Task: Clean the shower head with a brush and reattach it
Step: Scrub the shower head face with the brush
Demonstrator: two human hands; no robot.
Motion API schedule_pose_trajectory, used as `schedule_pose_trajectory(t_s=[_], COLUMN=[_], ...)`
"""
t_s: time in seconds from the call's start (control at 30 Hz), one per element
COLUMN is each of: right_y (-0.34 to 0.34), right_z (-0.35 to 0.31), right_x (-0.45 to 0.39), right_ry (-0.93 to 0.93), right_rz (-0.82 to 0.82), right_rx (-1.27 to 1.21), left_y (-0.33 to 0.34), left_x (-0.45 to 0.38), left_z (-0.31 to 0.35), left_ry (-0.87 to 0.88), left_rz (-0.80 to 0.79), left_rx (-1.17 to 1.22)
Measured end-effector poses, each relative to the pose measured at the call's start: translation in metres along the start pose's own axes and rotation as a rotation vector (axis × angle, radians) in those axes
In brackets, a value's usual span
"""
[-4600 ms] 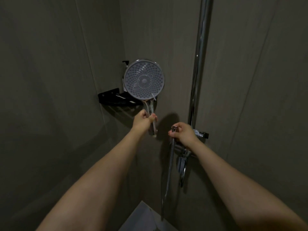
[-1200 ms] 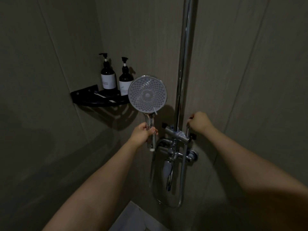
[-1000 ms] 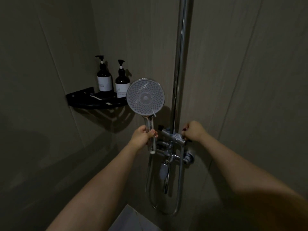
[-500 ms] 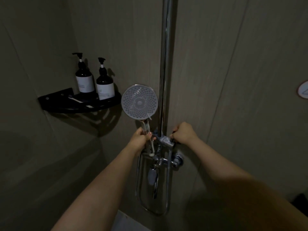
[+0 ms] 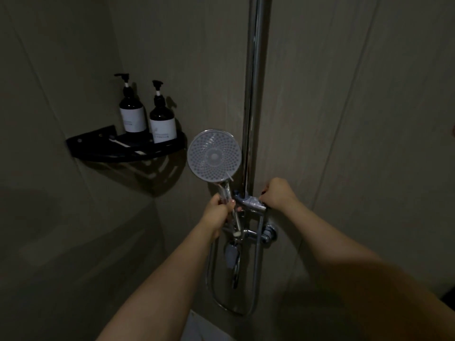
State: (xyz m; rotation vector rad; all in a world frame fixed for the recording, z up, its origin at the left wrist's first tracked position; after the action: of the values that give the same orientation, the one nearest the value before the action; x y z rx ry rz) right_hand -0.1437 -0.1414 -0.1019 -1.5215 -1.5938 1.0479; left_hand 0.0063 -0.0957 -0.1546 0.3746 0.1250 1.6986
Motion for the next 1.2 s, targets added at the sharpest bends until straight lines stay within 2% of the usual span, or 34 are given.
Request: schedule_pose_trajectory(t_s=[0.2, 0.6, 0.63, 0.73, 0.83, 1.03, 1.2], right_y=[0.011, 0.022, 0.021, 0.012, 0.001, -0.008, -0.006], right_z=[0.006, 0.020, 0.021, 0.022, 0.005, -0.064, -0.127], right_x=[0.001, 0.003, 0.004, 0.010, 0.020, 0.038, 0.051], right_ry=[0.008, 0.009, 0.023, 0.062, -0.019, -0.313, -0.426], right_rz=[-0.018, -0.092, -0.056, 0.185, 0.337, 0.428, 0.404], right_rx=[0.016, -0.215, -0.217, -0.232, -0.178, -0.120, -0.163], left_y=[-0.005, -0.008, -0.009, -0.016, -0.028, -0.057, -0.103], left_x=[0.007, 0.004, 0.003, 0.007, 0.017, 0.037, 0.059], left_z=[0.004, 0.005, 0.005, 0.012, 0.028, 0.073, 0.114], left_ry=[0.012, -0.010, -0.009, 0.021, 0.098, 0.232, 0.332], left_rz=[-0.033, 0.012, 0.018, 0.046, 0.087, 0.146, 0.228], left_rx=[0.023, 0.067, 0.065, 0.051, -0.038, -0.189, -0.260])
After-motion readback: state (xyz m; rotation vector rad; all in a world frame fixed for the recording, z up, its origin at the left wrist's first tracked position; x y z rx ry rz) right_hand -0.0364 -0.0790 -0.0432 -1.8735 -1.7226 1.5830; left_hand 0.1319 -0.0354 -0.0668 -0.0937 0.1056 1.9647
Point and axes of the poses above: each hand's wrist, its own x-axis away from the middle knuckle, its own y-axis out of the palm, z = x × y, the point moved 3 cm from there along -x, towards the middle knuckle, and after that the axes turned 4 degrees about x, right-handed, at the moved point
